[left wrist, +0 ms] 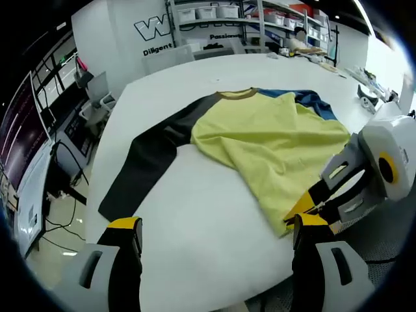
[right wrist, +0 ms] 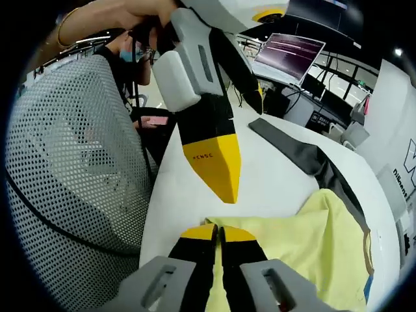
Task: Fold the garment on the visible template until the final outline fits inside the template.
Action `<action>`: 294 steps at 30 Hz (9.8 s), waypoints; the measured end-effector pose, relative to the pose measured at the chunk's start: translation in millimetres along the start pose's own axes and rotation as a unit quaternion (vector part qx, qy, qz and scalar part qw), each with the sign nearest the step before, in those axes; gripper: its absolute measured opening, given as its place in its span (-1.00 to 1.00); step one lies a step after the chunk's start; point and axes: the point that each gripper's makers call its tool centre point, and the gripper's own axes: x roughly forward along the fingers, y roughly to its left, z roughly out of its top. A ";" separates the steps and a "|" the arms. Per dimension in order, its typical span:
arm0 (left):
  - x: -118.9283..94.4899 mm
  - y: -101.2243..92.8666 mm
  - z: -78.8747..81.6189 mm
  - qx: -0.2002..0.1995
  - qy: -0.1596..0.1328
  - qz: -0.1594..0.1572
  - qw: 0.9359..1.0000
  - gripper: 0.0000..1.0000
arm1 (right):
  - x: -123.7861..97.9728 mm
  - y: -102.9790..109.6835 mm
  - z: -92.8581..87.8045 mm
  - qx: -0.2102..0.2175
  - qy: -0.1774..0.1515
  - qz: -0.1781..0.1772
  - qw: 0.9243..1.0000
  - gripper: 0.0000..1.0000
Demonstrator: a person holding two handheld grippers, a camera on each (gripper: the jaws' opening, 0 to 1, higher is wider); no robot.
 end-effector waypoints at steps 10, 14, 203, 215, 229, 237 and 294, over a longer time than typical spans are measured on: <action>1.0 -3.5 0.3 -0.003 0.000 -0.009 1.000 0.98 | -20.0 -28.1 7.8 0.062 -0.038 -0.041 0.997 -1.00; 3.0 -12.2 -0.2 0.001 0.006 -0.012 1.000 0.94 | -29.8 -47.6 1.8 0.105 -0.045 -0.069 0.991 -1.00; 9.9 -10.8 18.9 -0.036 -0.038 -0.052 0.997 0.15 | -176.4 -185.1 -138.9 0.364 -0.007 -0.243 0.899 -0.04; 12.1 -32.8 22.5 -0.061 -0.044 -0.080 0.994 0.73 | -189.7 -243.1 -164.7 0.384 0.001 -0.238 0.892 -0.07; 14.1 -51.0 41.2 -0.046 -0.056 -0.111 0.991 0.98 | -167.9 -284.0 -218.8 0.409 0.038 -0.206 0.888 -0.17; 18.3 -54.3 45.0 -0.050 -0.054 -0.113 0.991 0.98 | -155.5 -288.7 -242.6 0.447 0.048 -0.195 0.872 -0.42; 18.7 -54.5 36.5 -0.035 -0.037 -0.123 0.991 0.98 | -189.1 -337.8 -236.0 0.304 0.078 -0.305 0.899 -0.67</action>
